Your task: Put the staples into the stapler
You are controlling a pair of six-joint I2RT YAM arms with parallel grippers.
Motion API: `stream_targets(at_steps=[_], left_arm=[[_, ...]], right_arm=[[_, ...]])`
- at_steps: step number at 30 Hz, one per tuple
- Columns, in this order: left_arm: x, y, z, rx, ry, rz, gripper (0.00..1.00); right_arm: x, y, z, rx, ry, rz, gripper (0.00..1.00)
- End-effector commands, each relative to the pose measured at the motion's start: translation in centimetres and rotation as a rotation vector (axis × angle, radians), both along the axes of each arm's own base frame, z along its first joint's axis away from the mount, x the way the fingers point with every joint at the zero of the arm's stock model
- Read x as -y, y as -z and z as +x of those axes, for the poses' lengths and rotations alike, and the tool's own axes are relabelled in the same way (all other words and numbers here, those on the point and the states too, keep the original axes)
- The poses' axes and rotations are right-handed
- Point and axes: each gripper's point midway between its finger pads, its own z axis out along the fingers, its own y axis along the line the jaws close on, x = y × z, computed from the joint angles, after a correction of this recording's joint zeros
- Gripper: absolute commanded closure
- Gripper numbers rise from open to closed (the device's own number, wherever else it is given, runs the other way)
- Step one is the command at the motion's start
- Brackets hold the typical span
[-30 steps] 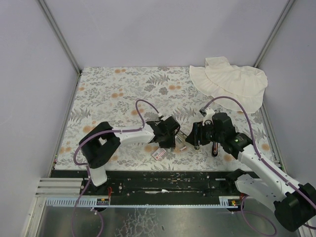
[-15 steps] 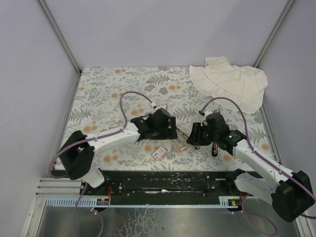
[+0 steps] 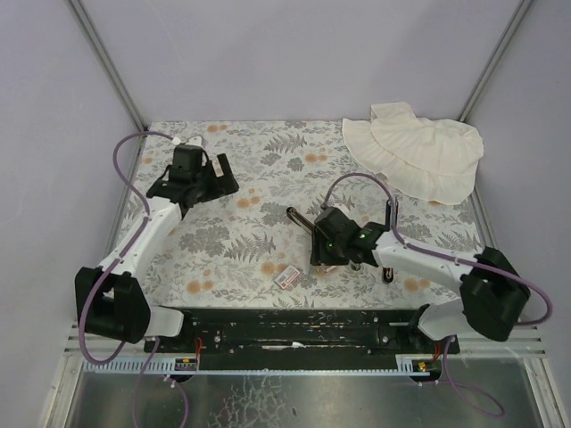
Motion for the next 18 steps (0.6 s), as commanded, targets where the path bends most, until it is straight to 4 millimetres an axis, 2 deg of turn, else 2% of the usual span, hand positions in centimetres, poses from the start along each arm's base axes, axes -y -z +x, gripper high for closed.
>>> stream_targets(at_steps=[1,4,11,14,18], left_arm=[[-0.7,-0.7,-0.7,0.030,0.062,-0.009,0.04],[-0.6,-0.3,-1.4,0.023,0.069,-0.022,0.04],[-1.0,-0.1,-1.5,0.025,0.058,-0.007,0.05],[-0.7,0.2,-1.6,0.014,0.072,-0.022,0.05],[-0.3,0.2,-1.7,0.011,0.087,-0.039,0.06]], right_arm=[[-1.8,-0.1,2.0,0.031,0.073,-0.052,0.46],[-2.4,0.8,2.2,0.012,0.086,-0.080,0.46],[-3.5,2.4,2.1,-0.033,0.082,-0.128,0.53],[-3.4,2.8,1.9,-0.039,0.085,-0.158,0.54],[-2.8,4.3,1.6,-0.057,0.088,-0.214,0.55]])
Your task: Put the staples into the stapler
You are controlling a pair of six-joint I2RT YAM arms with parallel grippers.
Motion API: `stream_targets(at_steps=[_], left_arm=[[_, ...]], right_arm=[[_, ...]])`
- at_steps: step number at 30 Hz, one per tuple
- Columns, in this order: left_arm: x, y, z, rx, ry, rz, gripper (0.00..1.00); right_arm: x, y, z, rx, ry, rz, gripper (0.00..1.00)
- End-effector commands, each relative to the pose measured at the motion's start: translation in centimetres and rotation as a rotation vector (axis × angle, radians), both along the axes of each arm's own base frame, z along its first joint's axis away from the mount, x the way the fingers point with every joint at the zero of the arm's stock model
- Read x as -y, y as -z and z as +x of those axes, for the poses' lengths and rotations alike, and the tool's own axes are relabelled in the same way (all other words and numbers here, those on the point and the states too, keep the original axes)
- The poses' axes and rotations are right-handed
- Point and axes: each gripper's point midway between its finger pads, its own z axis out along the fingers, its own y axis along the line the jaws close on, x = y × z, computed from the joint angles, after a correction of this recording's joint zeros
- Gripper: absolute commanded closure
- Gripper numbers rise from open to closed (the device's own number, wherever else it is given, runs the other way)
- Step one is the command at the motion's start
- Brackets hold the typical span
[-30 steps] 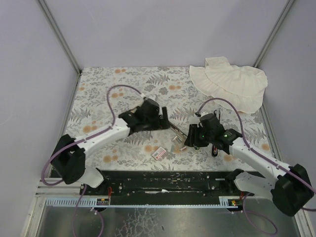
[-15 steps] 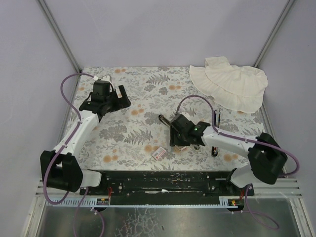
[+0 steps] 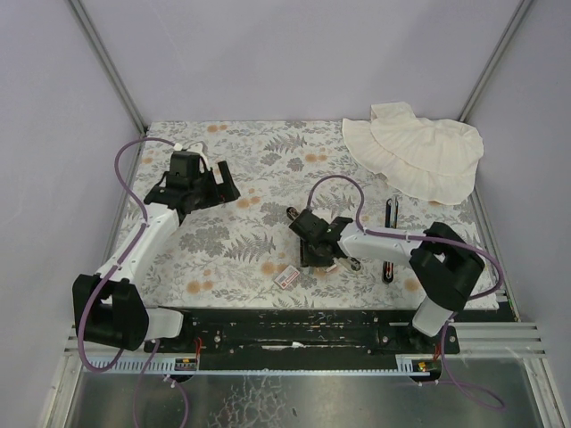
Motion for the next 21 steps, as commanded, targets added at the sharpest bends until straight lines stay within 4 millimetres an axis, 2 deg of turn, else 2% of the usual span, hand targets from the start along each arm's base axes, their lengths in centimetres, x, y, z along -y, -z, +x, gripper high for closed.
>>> stream_targets(at_steps=[1,7,12,15,18,21], left_arm=[[0.4,-0.2,0.0,0.017,0.037,-0.015,0.06],[0.5,-0.2,-0.1,0.021,0.040,-0.018,0.06],[0.4,-0.1,-0.1,0.019,0.039,-0.014,0.07],[0.3,0.0,0.0,0.019,0.035,-0.009,0.07],[0.3,0.1,0.0,0.016,0.036,-0.009,0.07],[0.4,0.1,0.0,0.018,0.038,-0.009,0.07]], right_arm=[[0.1,0.1,0.3,0.018,0.028,-0.050,0.56],[0.0,1.2,0.3,0.009,0.012,-0.084,0.61],[0.4,2.4,-0.2,-0.013,-0.009,-0.129,0.74],[0.6,2.7,-0.3,-0.018,-0.022,-0.142,0.77],[0.4,2.4,-0.1,-0.002,-0.059,-0.134,0.82],[-0.6,1.0,0.3,0.037,-0.148,-0.091,0.84]])
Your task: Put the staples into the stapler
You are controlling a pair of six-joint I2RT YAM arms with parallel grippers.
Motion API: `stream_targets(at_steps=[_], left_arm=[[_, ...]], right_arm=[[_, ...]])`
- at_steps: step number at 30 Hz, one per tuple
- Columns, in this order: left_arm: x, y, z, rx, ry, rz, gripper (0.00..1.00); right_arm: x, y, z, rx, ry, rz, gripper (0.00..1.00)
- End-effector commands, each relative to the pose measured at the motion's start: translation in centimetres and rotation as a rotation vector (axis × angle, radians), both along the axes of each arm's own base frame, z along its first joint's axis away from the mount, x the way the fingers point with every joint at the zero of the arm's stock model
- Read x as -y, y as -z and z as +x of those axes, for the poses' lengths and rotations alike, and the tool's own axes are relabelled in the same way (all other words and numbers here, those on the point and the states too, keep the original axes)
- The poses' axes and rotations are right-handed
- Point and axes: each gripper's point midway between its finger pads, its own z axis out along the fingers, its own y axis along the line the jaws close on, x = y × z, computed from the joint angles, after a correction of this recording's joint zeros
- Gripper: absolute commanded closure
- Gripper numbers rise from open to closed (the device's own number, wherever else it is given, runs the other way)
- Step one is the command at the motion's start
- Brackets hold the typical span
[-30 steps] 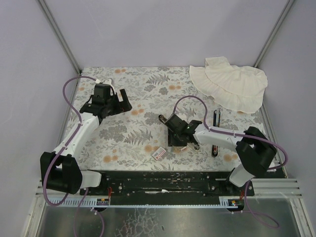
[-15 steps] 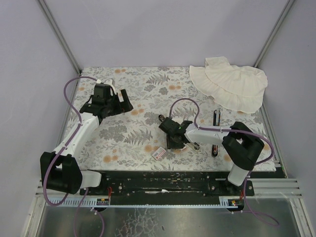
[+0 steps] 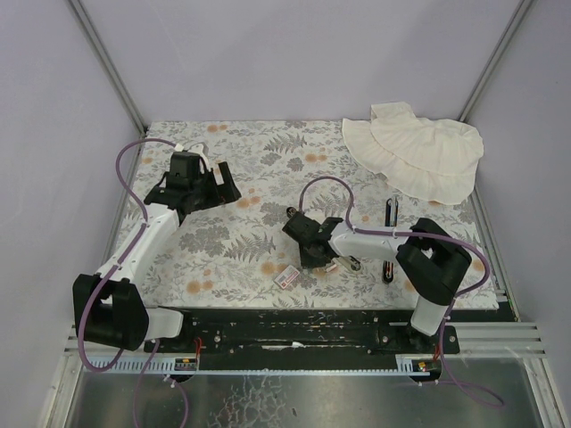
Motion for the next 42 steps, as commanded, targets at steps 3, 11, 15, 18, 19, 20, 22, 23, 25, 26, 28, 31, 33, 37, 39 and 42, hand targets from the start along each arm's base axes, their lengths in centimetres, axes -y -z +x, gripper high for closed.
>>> stream_targets(at_steps=[3,11,15,18,19,20,22,23,25,26,28,31,33,37,39,42], left_arm=[[0.1,0.0,0.3,0.033,0.026,-0.001,0.07],[3.0,0.8,-0.1,0.023,0.147,-0.111,0.11],[6.2,1.5,-0.6,0.000,0.221,-0.179,0.12],[10.1,1.6,-1.0,-0.022,0.243,-0.284,0.12],[11.6,1.7,-1.2,-0.034,0.250,-0.333,0.12],[13.3,1.2,-0.9,-0.015,0.268,-0.382,0.13],[16.2,1.6,-1.0,-0.043,0.285,-0.435,0.13],[17.3,2.1,-0.8,-0.057,0.286,-0.442,0.13],[19.1,3.8,-0.2,-0.092,0.284,-0.435,0.13],[19.9,4.7,0.0,-0.121,0.282,-0.437,0.13],[20.9,6.5,0.5,-0.163,0.273,-0.438,0.15],[21.9,8.4,0.7,-0.197,0.261,-0.419,0.15],[22.6,9.3,0.8,-0.210,0.262,-0.411,0.15],[24.0,10.6,1.4,-0.218,0.274,-0.429,0.15],[24.9,11.1,1.9,-0.211,0.290,-0.427,0.16],[27.0,12.0,2.9,-0.193,0.328,-0.412,0.16]], right_arm=[[-1.5,-3.5,0.9,0.107,-0.197,0.066,0.86],[1.1,-7.7,3.1,0.175,-0.358,0.166,0.87],[4.3,-8.1,4.6,0.201,-0.356,0.158,0.87],[6.8,-7.9,5.7,0.209,-0.287,0.129,0.87],[7.3,-7.8,5.9,0.204,-0.258,0.137,0.87],[7.6,-7.8,6.0,0.200,-0.234,0.155,0.86],[7.8,-7.9,5.9,0.205,-0.201,0.197,0.87],[7.9,-8.2,5.9,0.214,-0.194,0.210,0.86],[8.1,-8.6,5.6,0.233,-0.187,0.217,0.86],[8.3,-8.8,5.5,0.243,-0.186,0.221,0.86],[8.4,-9.1,5.0,0.250,-0.183,0.234,0.86],[8.4,-9.5,4.2,0.254,-0.180,0.272,0.86],[8.4,-9.4,3.6,0.252,-0.174,0.295,0.86],[8.7,-8.8,2.8,0.250,-0.176,0.304,0.86],[9.2,-8.3,2.6,0.242,-0.181,0.278,0.86],[10.1,-7.5,2.1,0.218,-0.172,0.234,0.86]])
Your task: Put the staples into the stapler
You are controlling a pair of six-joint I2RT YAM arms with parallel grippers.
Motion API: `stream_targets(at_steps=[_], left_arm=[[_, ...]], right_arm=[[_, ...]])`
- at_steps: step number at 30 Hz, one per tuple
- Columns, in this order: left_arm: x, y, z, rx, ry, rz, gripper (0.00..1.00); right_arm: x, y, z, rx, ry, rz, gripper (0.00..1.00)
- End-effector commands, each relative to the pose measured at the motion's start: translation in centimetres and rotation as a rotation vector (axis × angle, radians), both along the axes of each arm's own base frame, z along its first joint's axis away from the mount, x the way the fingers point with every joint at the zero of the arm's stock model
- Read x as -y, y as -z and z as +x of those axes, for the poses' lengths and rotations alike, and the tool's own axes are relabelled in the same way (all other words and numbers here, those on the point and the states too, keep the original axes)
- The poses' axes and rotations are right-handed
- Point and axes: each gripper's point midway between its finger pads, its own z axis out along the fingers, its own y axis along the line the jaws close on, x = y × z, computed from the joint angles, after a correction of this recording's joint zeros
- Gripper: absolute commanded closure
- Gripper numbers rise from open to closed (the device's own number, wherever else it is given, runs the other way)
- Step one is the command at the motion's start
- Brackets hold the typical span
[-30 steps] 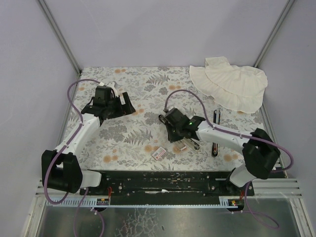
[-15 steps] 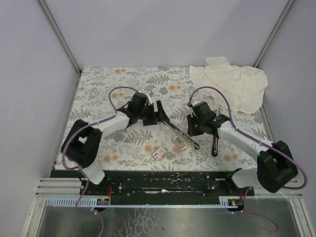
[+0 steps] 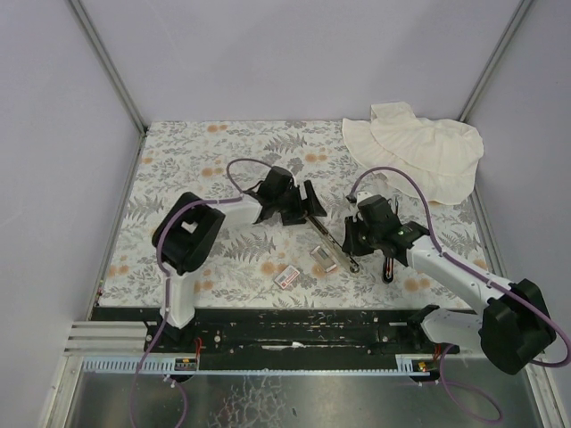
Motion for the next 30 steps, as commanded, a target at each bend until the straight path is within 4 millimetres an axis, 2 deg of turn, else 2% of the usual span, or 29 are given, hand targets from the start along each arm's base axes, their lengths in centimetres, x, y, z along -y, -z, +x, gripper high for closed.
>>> stream_targets(at_steps=[1,4,7,11,12,15,18,20,24,26,30], left_arm=[[4.0,0.2,2.2,0.091,0.047,-0.037,0.16],[6.8,0.4,2.9,0.121,0.103,-0.052,0.17],[8.2,-0.9,3.9,0.159,0.120,-0.072,0.18],[6.3,-3.4,5.2,0.238,0.093,0.026,0.17],[5.5,-4.9,5.3,0.270,0.087,0.046,0.17],[2.1,-8.3,5.6,0.350,0.055,0.108,0.16],[-2.9,-10.7,5.6,0.416,-0.005,0.178,0.14],[-6.7,-11.6,5.4,0.430,-0.050,0.210,0.13],[-14.7,-12.1,4.4,0.421,-0.156,0.287,0.10],[-17.2,-13.4,3.7,0.438,-0.197,0.298,0.09],[-19.9,-13.6,2.2,0.451,-0.235,0.358,0.07]], right_arm=[[0.5,0.1,-0.2,0.008,-0.001,-0.010,0.86],[0.2,0.2,-0.7,0.005,-0.015,0.008,0.86],[0.3,-0.3,-0.8,0.012,-0.013,0.015,0.86],[0.6,-0.5,-0.7,0.021,0.013,0.012,0.86],[0.5,-0.5,-0.7,0.020,0.014,0.016,0.87],[0.3,-0.2,-0.5,0.018,0.019,0.020,0.87],[0.8,0.3,0.0,0.027,0.038,-0.022,0.87],[0.8,0.6,0.2,0.029,0.031,-0.034,0.88],[0.5,1.2,0.0,0.021,0.000,-0.037,0.88],[0.3,1.4,-0.1,0.017,-0.009,-0.032,0.88],[0.5,2.0,-0.2,0.013,-0.010,-0.044,0.89]])
